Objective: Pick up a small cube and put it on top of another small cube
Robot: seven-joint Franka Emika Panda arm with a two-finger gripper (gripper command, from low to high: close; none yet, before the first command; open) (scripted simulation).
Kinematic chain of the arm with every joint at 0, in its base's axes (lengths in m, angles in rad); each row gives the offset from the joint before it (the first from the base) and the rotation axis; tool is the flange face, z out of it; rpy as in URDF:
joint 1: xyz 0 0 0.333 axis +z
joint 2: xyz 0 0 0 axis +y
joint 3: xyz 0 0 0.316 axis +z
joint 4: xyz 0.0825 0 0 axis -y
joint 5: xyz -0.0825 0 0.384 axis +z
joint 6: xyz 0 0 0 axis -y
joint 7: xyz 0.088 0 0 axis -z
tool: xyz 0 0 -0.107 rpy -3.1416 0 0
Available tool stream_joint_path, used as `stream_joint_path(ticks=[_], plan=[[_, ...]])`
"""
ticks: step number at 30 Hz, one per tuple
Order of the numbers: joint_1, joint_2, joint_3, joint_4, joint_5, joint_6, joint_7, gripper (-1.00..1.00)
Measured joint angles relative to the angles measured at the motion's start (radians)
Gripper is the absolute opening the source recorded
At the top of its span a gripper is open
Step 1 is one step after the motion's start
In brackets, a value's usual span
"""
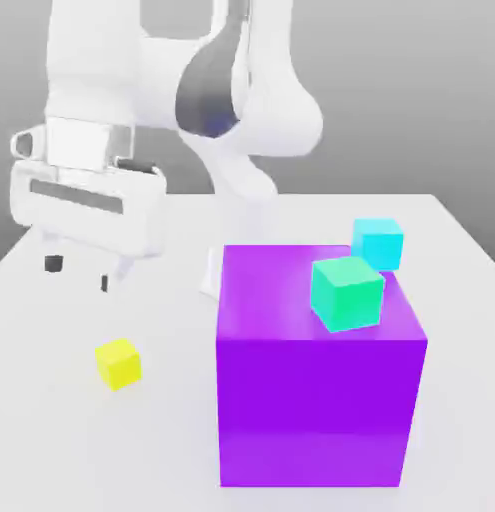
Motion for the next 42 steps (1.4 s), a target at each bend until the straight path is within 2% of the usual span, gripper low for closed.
stream_joint_path(ticks=[3,6,9,11,12,19,23,28,32,42], plan=[[-0.051,0.130,-0.057,-0.103,0.035,0.102,0.011,0.00],[-0.064,0.243,-0.054,-0.116,0.119,0.194,-0.036,0.00],[-0.126,0.353,0.039,-0.100,0.220,0.282,-0.105,0.00],[-0.192,0.425,0.109,-0.087,0.245,0.342,-0.126,0.00],[-0.218,0.458,0.135,-0.082,0.247,0.369,-0.129,-1.00],[-0.227,0.465,0.144,-0.081,0.243,0.375,-0.125,-1.00],[-0.179,0.345,0.078,-0.102,0.172,0.277,-0.071,-1.00],[-0.188,0.186,0.081,-0.120,0.087,0.132,-0.016,-1.00],[-0.133,0.132,0.122,-0.027,0.073,-0.009,0.002,-1.00],[0.079,-0.028,0.313,0.253,0.143,-0.441,0.047,-1.00]])
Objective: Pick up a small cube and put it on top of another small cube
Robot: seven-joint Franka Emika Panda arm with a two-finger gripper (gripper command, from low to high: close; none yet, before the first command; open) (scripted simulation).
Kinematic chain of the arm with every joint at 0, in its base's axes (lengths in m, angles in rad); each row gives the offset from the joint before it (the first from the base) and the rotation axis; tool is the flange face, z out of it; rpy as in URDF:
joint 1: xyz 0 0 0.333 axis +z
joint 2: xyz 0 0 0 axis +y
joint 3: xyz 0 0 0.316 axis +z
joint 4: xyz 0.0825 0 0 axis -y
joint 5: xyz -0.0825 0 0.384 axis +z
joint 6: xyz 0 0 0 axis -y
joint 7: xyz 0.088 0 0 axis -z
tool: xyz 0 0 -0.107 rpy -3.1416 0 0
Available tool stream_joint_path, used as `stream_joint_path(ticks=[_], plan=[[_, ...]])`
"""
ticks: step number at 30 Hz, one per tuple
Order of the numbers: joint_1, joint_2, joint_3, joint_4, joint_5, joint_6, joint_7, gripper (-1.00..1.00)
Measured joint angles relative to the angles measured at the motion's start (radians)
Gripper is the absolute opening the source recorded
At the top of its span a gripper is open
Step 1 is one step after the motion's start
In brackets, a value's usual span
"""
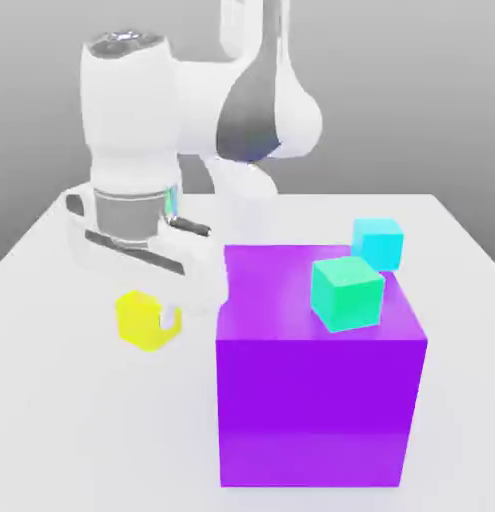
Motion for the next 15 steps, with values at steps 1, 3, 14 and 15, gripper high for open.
stream_joint_path(ticks=[1,3,14,15], plan=[[0.021,-0.017,0.019,0.028,0.009,-0.044,0.003,-1.00],[0.064,-0.050,0.058,0.083,0.028,-0.131,0.011,-1.00],[0.188,-0.097,0.184,0.098,0.114,-0.190,0.037,1.00],[0.188,-0.097,0.184,0.098,0.114,-0.190,0.037,1.00]])
